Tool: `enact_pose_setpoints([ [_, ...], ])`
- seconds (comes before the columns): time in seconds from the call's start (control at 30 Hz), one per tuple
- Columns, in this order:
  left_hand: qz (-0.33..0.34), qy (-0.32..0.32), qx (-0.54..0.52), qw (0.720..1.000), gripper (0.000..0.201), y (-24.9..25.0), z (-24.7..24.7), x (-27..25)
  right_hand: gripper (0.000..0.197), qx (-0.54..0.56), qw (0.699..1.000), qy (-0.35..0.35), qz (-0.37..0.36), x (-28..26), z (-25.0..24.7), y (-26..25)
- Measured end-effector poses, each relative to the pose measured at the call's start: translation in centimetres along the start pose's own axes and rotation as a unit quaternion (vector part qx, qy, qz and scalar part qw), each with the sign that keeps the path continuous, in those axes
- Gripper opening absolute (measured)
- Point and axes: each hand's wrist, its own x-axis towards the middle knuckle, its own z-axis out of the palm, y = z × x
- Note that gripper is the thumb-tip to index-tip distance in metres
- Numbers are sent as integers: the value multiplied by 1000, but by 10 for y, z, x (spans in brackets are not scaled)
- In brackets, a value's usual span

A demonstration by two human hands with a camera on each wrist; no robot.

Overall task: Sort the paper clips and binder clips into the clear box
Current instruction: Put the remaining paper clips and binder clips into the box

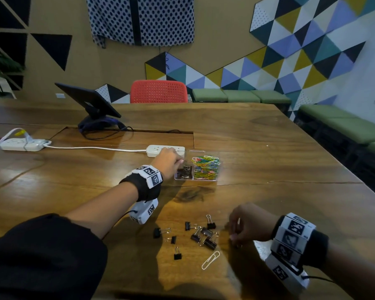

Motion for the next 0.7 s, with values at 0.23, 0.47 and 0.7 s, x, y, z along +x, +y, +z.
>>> enact_pose_setpoints([
  [0.23, 34, -59, -14, 998, 38, 10, -12, -55, 22, 38, 999, 10, 5, 7, -2, -6],
  [0.47, 4, -340, 63, 938, 79, 21, -21, -115, 24, 97, 994, -1, 43, 15, -4, -24],
  [0.7, 28, -321, 74, 944, 79, 27, -9, -139, 58, 20, 998, -40, 47, 7, -2, -48],
])
